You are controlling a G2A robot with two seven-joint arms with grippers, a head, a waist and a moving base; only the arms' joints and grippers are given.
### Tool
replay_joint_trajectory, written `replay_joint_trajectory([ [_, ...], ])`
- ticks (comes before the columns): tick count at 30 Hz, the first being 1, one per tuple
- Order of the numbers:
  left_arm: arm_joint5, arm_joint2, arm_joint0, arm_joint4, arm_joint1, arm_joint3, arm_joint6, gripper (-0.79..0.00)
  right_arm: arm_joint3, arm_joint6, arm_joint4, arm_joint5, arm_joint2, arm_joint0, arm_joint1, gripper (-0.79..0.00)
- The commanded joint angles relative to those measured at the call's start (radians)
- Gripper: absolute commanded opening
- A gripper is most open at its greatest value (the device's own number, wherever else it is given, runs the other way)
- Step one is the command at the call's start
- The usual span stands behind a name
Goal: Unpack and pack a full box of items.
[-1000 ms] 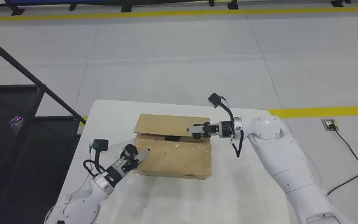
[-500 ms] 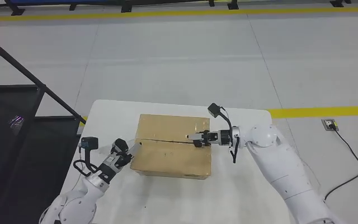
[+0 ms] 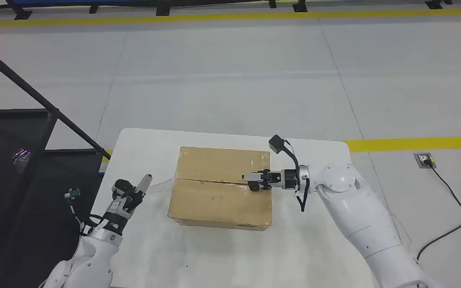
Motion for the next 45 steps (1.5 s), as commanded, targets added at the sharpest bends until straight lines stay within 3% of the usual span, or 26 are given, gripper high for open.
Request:
replay_joint_trajectory([
  [1,-0.015,0.002,0.014,0.025,0.000,-0.005,0.001,0.000,0.000,0.000,0.000,0.000,0.000,0.000,0.000,0.000],
  [6,0.117,0.017,0.022,-0.132,-0.020,0.060,0.061,0.000,0.000,0.000,0.000,0.000,0.000,0.000,0.000,0.000],
  [11,0.117,0.023,0.010,-0.318,-0.033,0.181,0.021,0.000,0.000,0.000,0.000,0.000,0.000,0.000,0.000,0.000],
  [20,0.101,0.100,-0.181,-0.564,-0.062,0.452,-0.062,0.000,0.000,0.000,0.000,0.000,0.000,0.000,0.000,0.000],
  [28,0.090,0.157,-0.303,-0.658,-0.083,0.582,-0.083,0.000,0.000,0.000,0.000,0.000,0.000,0.000,0.000,0.000],
  [36,0.088,0.177,-0.357,-0.677,-0.096,0.576,-0.058,0.000,0.000,0.000,0.000,0.000,0.000,0.000,0.000,0.000],
  [45,0.024,0.108,-0.259,-0.615,-0.089,0.385,0.008,0.000,0.000,0.000,0.000,0.000,0.000,0.000,0.000,0.000],
])
